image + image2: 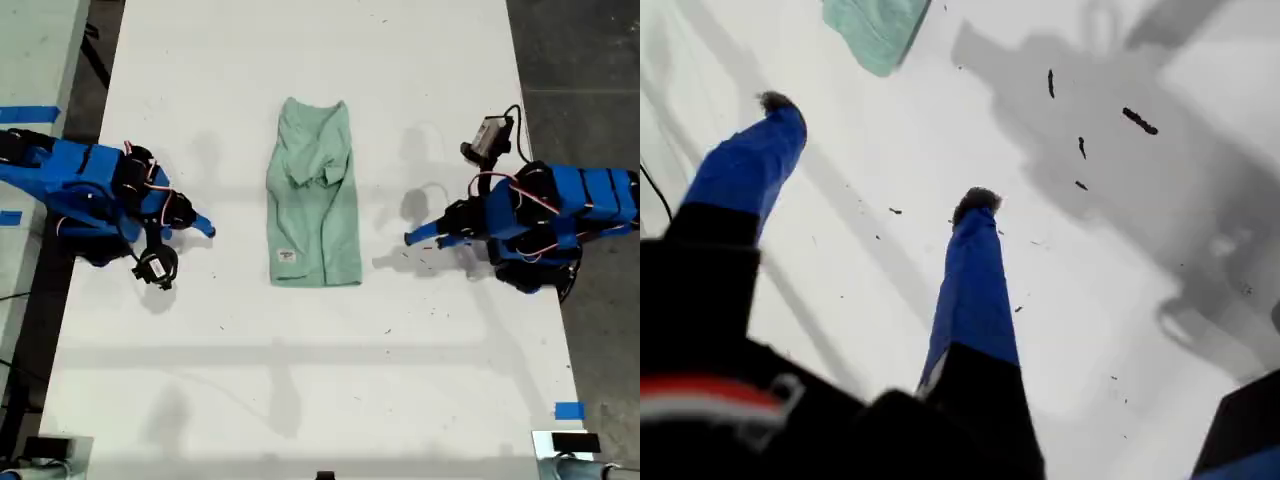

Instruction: Fold tshirt

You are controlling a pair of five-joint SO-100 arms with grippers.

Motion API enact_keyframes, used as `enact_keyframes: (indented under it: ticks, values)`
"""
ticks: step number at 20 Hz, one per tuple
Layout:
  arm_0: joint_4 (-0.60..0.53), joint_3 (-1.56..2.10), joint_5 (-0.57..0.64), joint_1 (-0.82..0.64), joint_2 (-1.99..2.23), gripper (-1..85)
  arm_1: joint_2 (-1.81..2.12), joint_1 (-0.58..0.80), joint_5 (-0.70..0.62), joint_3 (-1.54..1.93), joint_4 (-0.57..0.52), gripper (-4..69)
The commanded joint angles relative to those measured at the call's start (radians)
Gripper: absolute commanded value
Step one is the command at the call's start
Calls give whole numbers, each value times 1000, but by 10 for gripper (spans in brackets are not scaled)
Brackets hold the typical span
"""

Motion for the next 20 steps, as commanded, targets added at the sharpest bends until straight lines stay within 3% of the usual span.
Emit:
enact_keyframes:
  ticks: [1,8,10,15,20]
  values:
    - [-2,48,-41,29,120,286,3,-18,20,-11,3,300]
    - [-37,37,-12,6,107,269,-40,-20,26,-28,-3,300]
    - [-110,-67,83,-29,-34,264,-158,-18,-3,-91,-64,298]
    - [-186,-721,371,-72,-680,282,-672,-12,-101,-451,-176,304]
    - [-196,-1101,446,-78,-1080,297,-1147,-37,-149,-838,-153,311]
